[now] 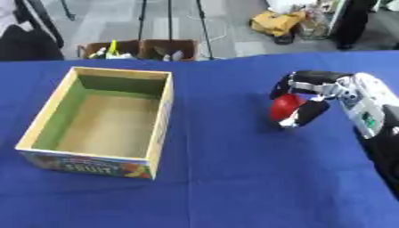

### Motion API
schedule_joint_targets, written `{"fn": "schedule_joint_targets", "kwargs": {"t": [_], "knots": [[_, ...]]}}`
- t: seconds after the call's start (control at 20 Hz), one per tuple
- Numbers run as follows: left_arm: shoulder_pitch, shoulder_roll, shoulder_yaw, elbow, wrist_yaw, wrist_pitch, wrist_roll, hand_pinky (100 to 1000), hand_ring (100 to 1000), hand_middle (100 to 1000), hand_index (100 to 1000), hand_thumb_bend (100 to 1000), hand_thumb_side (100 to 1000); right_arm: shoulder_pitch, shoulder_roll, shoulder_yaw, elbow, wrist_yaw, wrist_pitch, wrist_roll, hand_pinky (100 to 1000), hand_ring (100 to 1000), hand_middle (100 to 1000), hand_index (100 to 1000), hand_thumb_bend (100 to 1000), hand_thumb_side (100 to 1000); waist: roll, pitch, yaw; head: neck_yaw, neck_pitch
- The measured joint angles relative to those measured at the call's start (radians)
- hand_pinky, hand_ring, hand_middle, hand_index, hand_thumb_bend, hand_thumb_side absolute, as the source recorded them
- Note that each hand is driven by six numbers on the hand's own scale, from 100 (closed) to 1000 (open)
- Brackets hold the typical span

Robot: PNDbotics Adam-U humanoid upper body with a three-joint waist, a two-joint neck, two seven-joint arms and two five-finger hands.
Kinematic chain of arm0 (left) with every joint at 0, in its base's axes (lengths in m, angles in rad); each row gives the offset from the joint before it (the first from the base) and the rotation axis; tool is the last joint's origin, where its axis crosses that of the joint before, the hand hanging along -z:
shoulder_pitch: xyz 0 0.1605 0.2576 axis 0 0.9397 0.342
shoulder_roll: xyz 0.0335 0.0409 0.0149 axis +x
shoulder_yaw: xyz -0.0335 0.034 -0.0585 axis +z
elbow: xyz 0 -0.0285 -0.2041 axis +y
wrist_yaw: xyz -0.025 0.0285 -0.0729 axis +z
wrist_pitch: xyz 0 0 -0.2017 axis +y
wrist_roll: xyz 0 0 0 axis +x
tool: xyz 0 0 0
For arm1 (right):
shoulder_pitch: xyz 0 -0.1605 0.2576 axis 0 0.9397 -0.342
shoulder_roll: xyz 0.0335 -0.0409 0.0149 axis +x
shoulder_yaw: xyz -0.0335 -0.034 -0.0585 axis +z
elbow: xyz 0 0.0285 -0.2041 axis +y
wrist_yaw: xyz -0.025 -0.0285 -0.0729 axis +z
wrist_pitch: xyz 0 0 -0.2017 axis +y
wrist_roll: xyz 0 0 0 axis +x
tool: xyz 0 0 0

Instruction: Pick up objects on the table and place them in the box.

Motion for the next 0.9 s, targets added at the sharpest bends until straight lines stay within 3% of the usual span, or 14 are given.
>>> {"fn": "schedule_joint_targets", "kwargs": {"t": [0.15, 0.35, 0.55, 0.9], "knots": [[0.0, 0.0, 0.0, 0.0, -0.001, -0.001, -0.001, 368, 391, 451, 591, 100, 870, -0.003, 0.0, -0.002, 0.008, 0.005, -0.001, 0.009, 736, 770, 661, 808, 402, 394, 0.001, 0.003, 0.002, -0.004, -0.007], [0.0, 0.0, 0.0, 0.0, -0.001, -0.002, -0.002, 367, 391, 450, 590, 100, 870, -0.003, 0.0, -0.005, 0.017, 0.008, -0.006, 0.029, 733, 768, 662, 814, 366, 405, 0.002, 0.004, 0.004, -0.011, -0.008], [0.0, 0.0, 0.0, 0.0, -0.001, -0.003, -0.003, 366, 390, 450, 590, 100, 870, -0.006, 0.0, -0.007, 0.022, 0.008, -0.004, 0.04, 737, 769, 696, 856, 521, 394, 0.002, 0.005, 0.004, -0.013, -0.01], [0.0, 0.0, -0.001, 0.0, -0.004, -0.004, -0.004, 365, 390, 450, 590, 100, 872, -0.01, -0.008, -0.018, 0.023, 0.008, 0.009, 0.041, 743, 777, 726, 876, 589, 417, 0.002, 0.007, 0.001, -0.013, -0.012]]}}
